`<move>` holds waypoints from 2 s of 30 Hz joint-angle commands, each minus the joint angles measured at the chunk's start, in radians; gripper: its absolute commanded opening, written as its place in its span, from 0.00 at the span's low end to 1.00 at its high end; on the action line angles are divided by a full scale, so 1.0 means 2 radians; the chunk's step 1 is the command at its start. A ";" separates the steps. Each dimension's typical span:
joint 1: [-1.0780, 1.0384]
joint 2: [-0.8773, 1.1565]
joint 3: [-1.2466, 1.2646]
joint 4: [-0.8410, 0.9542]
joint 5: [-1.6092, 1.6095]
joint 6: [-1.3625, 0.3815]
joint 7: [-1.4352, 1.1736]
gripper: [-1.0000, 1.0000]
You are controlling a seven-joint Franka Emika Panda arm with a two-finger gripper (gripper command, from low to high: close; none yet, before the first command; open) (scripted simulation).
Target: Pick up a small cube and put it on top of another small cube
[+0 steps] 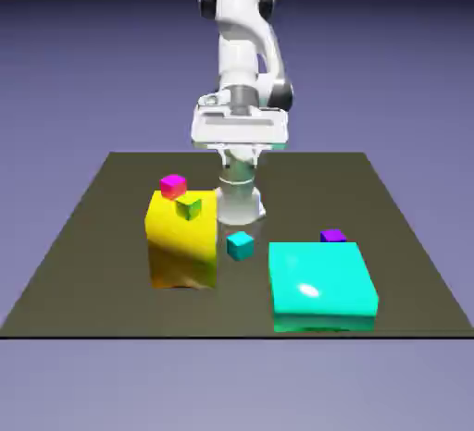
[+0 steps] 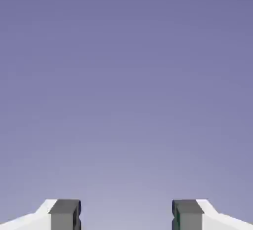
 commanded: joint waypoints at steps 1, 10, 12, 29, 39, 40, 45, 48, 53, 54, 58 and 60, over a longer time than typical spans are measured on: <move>0.000 0.018 0.018 0.006 -0.004 -0.015 0.012 0.50; 0.005 0.181 0.179 0.063 -0.037 -0.155 0.117 0.50; 0.006 0.217 0.215 0.076 -0.045 -0.186 0.141 0.50; -0.015 0.478 0.349 0.155 0.037 -0.383 0.261 0.50; -0.037 0.443 0.372 0.167 0.058 -0.427 0.248 0.00; -0.037 0.443 0.372 0.167 0.058 -0.427 0.248 0.00; -0.016 0.368 0.326 0.111 0.007 -0.425 0.139 0.00; -0.003 0.323 0.298 0.077 -0.023 -0.424 0.074 0.00; 0.018 0.248 0.252 0.021 -0.074 -0.422 -0.035 0.00; 0.022 0.233 0.242 0.010 -0.084 -0.422 -0.057 0.00; 0.039 0.173 0.205 -0.035 -0.124 -0.420 -0.144 0.00; 0.048 0.143 0.187 -0.057 -0.144 -0.420 -0.187 0.00</move>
